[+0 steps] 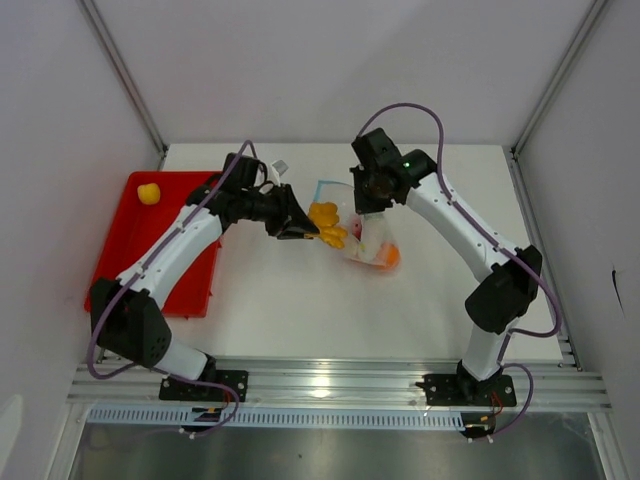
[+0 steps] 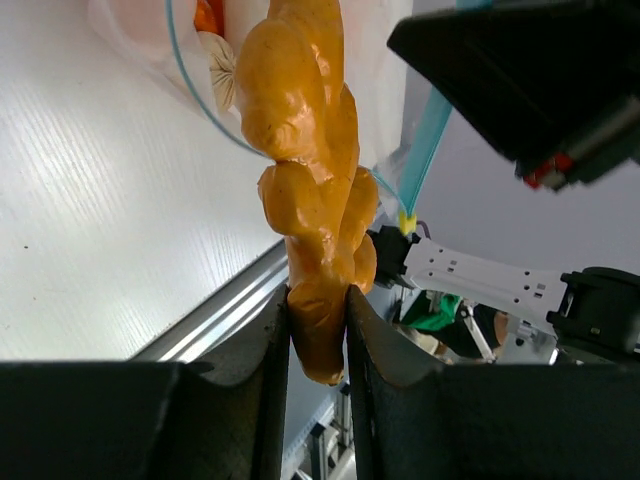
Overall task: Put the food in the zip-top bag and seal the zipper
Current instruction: Place the fake vegetable in the zipper food storage bag.
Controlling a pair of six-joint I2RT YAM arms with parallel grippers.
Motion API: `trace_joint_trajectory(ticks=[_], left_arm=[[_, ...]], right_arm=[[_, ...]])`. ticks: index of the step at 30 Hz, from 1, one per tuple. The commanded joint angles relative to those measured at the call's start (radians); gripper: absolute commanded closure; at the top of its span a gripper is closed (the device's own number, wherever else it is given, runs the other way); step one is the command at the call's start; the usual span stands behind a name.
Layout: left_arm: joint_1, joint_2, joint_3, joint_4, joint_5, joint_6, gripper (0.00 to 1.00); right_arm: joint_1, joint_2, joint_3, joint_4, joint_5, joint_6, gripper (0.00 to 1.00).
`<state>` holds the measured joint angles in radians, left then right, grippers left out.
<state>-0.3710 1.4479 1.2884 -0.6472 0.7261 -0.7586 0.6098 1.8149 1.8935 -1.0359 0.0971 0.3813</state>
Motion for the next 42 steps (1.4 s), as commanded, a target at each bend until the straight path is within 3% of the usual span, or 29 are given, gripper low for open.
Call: trace_joint_trajectory(ticks=[1, 14, 23, 26, 28, 29, 30, 35, 42], left_arm=[[-0.014, 0.060, 0.078, -0.048, 0.073, -0.018, 0.99], [-0.028, 0.109, 0.072, -0.010, 0.113, -0.195, 1.00], [-0.055, 0.120, 0.118, -0.126, -0.022, -0.182, 0.98], [-0.089, 0.146, 0.146, -0.131, -0.040, -0.186, 0.87], [-0.112, 0.176, 0.190, -0.129, -0.036, -0.177, 0.72], [-0.117, 0.186, 0.222, -0.137, -0.034, -0.170, 0.63], [-0.121, 0.196, 0.238, -0.152, -0.036, -0.162, 0.46], [-0.111, 0.154, 0.247, -0.106, -0.051, -0.076, 0.01], [0.004, 0.008, 0.117, -0.052, -0.128, 0.019, 0.01]], right_arm=[[0.045, -0.051, -0.008, 0.034, 0.009, -0.044, 1.00], [0.111, -0.218, -0.241, 0.148, 0.004, -0.067, 1.00], [0.111, -0.237, -0.240, 0.191, -0.059, -0.078, 1.00], [0.111, -0.207, -0.203, 0.183, -0.074, -0.082, 1.00], [0.110, -0.181, -0.172, 0.183, -0.085, -0.079, 1.00], [0.107, -0.174, -0.168, 0.186, -0.085, -0.075, 1.00], [0.096, -0.164, -0.159, 0.189, -0.130, -0.070, 1.00], [0.039, -0.163, -0.162, 0.194, -0.194, -0.035, 1.00], [-0.008, -0.164, -0.171, 0.174, -0.229, -0.021, 1.00]])
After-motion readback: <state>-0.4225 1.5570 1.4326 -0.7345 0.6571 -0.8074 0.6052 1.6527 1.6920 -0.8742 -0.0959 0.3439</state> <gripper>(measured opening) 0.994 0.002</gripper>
